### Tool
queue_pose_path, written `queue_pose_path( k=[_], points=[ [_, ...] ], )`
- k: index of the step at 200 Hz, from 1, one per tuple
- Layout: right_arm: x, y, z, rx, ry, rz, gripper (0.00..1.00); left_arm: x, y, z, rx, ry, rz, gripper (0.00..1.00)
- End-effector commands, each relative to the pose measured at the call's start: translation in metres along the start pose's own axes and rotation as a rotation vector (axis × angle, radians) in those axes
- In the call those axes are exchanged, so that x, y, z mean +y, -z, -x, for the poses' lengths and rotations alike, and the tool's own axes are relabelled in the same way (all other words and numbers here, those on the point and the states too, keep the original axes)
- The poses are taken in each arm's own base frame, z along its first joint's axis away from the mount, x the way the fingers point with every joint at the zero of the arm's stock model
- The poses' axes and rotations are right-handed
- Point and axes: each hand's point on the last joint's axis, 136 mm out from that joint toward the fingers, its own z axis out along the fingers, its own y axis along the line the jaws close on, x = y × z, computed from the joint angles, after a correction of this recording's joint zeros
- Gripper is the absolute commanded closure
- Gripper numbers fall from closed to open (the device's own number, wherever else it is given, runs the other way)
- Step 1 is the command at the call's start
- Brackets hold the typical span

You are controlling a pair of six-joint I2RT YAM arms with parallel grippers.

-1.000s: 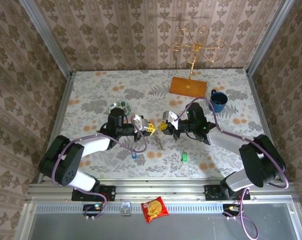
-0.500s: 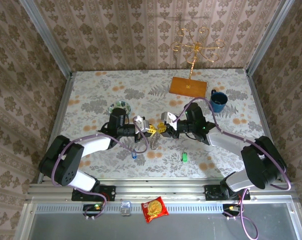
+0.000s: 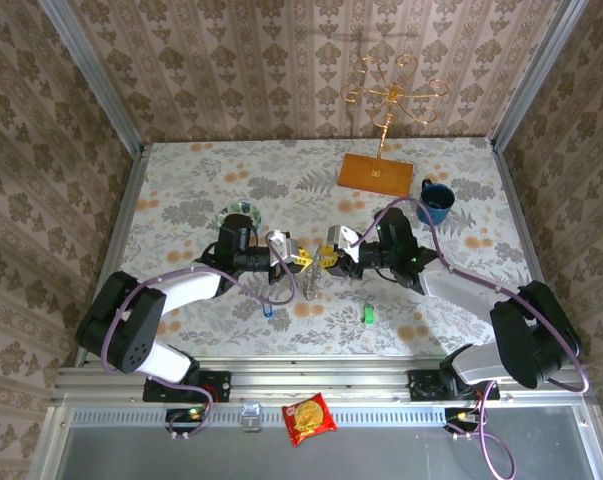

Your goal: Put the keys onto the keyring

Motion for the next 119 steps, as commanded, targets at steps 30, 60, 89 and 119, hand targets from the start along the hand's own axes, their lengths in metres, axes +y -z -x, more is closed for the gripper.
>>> queue_pose_path(
  k=[30, 60, 89, 119],
  points=[
    [-0.022, 0.005, 0.003, 0.013, -0.046, -0.147, 0.74, 0.002, 0.001, 0.019, -0.026, -0.058, -0.01, 1.0],
    [-0.033, 0.032, -0.017, 0.092, -0.376, -0.351, 0.75, 0.006, 0.0, 0.019, -0.011, -0.055, 0.016, 1.0],
    [-0.019, 0.08, -0.072, 0.342, -0.864, -0.637, 0.73, 0.007, 0.0, 0.019, 0.006, -0.049, 0.034, 1.0],
    [0.035, 0.121, -0.126, 0.603, -1.275, -0.805, 0.75, 0.006, -0.002, 0.019, 0.021, -0.037, 0.036, 1.0]
  ],
)
